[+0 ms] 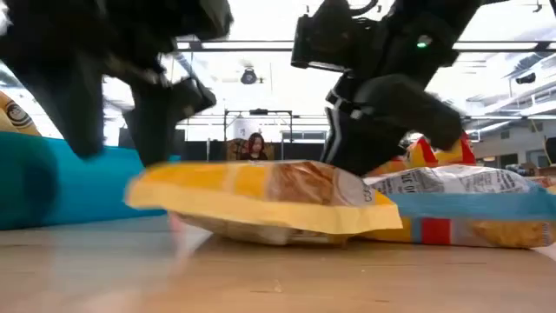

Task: Sort Maruchan noodles
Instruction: Put the yellow noodle pack into the blue bin

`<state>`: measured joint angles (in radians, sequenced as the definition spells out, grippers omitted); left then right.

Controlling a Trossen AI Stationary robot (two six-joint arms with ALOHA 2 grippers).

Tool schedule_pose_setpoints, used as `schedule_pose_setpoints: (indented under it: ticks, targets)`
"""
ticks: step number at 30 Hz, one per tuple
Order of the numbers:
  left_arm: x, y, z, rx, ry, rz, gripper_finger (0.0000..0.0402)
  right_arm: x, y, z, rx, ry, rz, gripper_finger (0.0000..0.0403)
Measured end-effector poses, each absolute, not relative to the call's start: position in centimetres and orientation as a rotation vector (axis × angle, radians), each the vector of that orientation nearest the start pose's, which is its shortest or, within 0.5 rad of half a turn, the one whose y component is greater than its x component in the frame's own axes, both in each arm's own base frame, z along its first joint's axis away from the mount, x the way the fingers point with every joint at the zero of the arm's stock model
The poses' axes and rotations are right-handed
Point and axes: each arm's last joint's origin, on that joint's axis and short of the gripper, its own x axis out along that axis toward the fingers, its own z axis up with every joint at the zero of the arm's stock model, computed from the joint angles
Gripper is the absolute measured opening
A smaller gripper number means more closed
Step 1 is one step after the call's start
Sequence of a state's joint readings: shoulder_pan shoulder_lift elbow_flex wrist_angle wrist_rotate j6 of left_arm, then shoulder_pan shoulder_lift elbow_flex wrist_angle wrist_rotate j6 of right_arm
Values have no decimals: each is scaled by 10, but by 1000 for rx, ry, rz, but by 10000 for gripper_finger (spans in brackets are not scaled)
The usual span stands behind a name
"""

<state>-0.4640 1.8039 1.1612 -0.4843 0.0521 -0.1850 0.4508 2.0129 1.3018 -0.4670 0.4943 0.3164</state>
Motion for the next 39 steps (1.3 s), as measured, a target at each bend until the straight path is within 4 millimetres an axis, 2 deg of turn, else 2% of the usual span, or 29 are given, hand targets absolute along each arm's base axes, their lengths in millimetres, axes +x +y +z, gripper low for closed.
schedule_pose_setpoints:
  ticks: [2,4,9,11,16,21,25,29,33,36,39]
  targets:
    - [315,-168,179,107,1130,-352,235,357,155,148,-272,1023,-237,93]
    - [309,-174,182,236,1146,-332,235,353,155,156,-276,1021,-235,93]
    - [303,-184,188,879,983,-164,235,336,168,181,-291,1004,-185,93]
    - [309,-185,187,1030,933,-131,235,329,175,189,-277,988,-171,93]
    - [319,-182,166,1256,976,-258,235,315,190,203,-218,948,-151,93]
    - [319,-189,147,1532,988,-427,235,306,200,204,-211,956,-140,93]
    - [317,-197,145,1528,949,-503,235,300,203,201,-212,984,-153,93]
    - [325,-203,149,1477,856,-459,235,299,202,200,-209,996,-170,93]
    - [330,-205,151,1352,794,-497,232,298,201,200,-208,1000,-173,93]
    - [333,-203,146,1201,809,-521,209,298,201,200,-207,1001,-176,93]
    - [336,-202,141,1138,827,-483,158,297,203,200,-210,1006,-171,93]
